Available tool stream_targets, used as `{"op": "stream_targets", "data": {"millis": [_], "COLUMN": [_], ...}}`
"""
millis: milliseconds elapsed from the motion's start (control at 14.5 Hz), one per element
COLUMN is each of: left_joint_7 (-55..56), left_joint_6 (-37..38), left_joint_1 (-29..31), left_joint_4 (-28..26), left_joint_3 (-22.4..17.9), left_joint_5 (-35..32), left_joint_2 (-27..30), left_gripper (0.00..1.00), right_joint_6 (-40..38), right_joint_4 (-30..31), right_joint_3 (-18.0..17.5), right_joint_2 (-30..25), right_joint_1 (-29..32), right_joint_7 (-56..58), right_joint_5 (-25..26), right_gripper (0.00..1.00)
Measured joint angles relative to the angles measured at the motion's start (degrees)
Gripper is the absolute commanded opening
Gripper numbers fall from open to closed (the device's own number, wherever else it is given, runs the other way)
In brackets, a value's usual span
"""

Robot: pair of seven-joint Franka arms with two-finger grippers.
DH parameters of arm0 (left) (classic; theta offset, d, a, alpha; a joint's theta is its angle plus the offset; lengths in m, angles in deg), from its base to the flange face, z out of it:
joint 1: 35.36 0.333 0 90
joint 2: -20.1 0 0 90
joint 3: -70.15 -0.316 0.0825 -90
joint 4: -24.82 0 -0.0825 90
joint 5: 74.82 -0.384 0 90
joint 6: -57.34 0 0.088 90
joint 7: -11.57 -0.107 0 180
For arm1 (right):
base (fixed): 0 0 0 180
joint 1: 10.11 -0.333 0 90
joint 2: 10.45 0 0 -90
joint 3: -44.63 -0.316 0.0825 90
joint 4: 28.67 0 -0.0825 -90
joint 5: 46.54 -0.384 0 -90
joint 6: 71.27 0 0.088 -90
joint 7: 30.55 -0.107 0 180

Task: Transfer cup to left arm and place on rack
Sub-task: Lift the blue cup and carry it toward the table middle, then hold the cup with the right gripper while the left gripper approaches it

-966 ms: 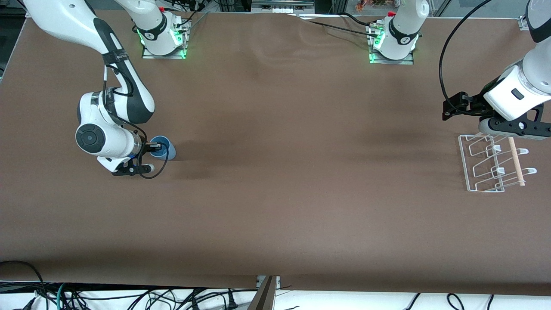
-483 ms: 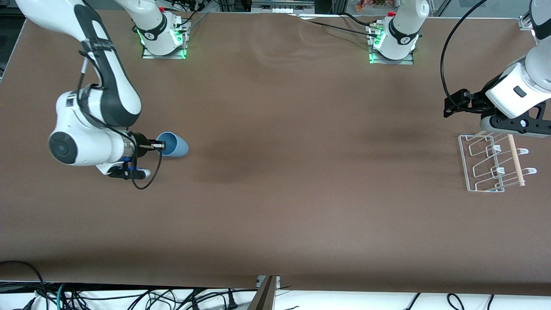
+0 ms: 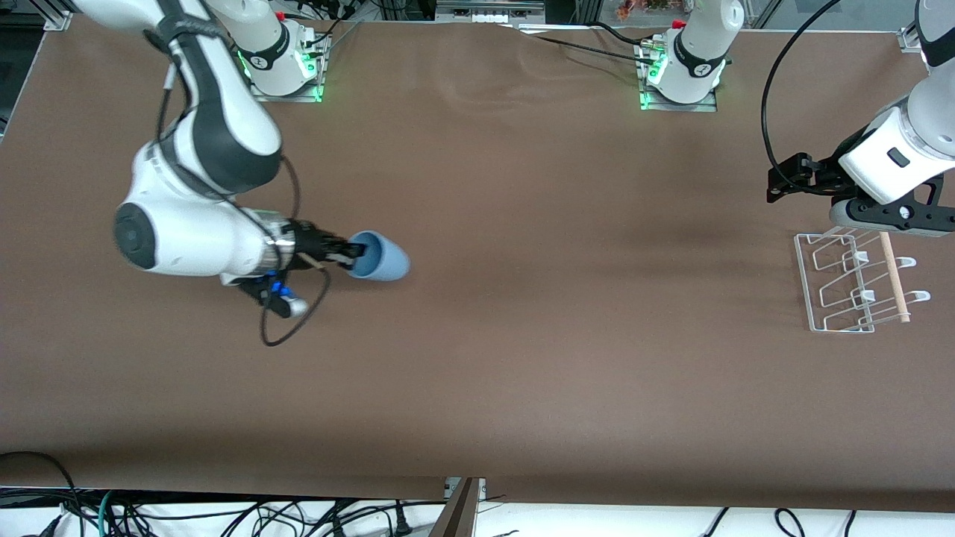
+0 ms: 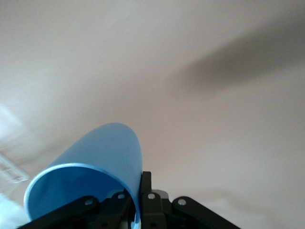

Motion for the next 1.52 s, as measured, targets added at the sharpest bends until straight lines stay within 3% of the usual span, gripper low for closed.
{"op": "stream_targets", "data": {"millis": [414, 690, 897, 1172, 1517], "left_joint_7": [0.35, 0.38, -1.41, -22.49, -46.81], "left_joint_6": [0.06, 0.48, 3.12, 3.99, 0.12], "left_joint_1": [-0.05, -0.15, -0.37, 0.15, -2.26], "left_joint_4": [0.02, -0.03, -0.02, 0.19, 0.2], "left_joint_3": [0.11, 1.54, 2.98, 2.79, 3.45], "left_joint_5": [0.0, 1.17, 8.1, 20.37, 27.34], "left_joint_2": [0.0, -0.26, -1.08, -1.34, -3.44], "left_gripper": [1.0, 1.0, 1.0, 1.0, 1.0], "right_joint_6": [8.55, 13.11, 18.7, 19.43, 19.43], "right_joint_4": [-7.21, -10.75, -10.84, -10.84, -10.84], "right_joint_3": [-0.08, -0.09, -0.1, -0.09, -0.07], "right_joint_2": [0.72, 0.7, 0.78, 0.9, 0.98], "right_joint_1": [-8.5, -13.25, -15.9, -16.97, -17.13], "right_joint_7": [-20.38, -27.82, -30.38, -30.87, -31.39], "right_joint_5": [-15.45, -19.37, -20.71, -20.81, -20.82], "right_gripper": [0.0, 0.0, 0.0, 0.0, 0.0]}}
